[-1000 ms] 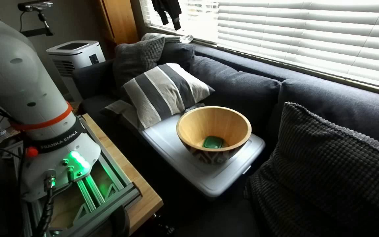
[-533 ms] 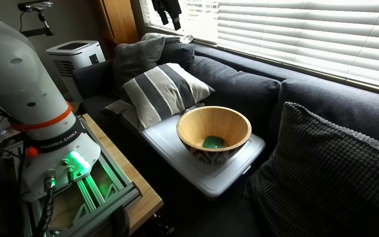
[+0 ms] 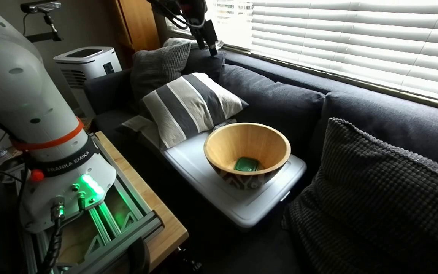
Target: Put the wooden bowl on the backrest of the sofa.
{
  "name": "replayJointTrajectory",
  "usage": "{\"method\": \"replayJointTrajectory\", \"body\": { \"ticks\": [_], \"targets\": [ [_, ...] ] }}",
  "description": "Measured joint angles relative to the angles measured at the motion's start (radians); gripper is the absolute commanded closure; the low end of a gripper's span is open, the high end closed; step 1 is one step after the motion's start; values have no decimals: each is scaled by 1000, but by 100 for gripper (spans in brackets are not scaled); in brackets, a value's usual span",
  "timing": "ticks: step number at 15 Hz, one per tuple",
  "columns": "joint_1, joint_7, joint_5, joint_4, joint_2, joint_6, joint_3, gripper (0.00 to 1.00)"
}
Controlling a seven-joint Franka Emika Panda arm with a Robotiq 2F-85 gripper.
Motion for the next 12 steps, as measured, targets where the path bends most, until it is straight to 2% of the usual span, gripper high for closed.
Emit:
{"method": "replayJointTrajectory", "body": {
  "ticks": [4,7,9,12],
  "targets": [
    [-16,128,-126,56,235,125,16,0],
    [-8,251,-247,124,411,180,-6,0],
    [31,321,-304,183,527,206,-47,0],
    [130,401,-329,281,684,218,-129,0]
  ]
}}
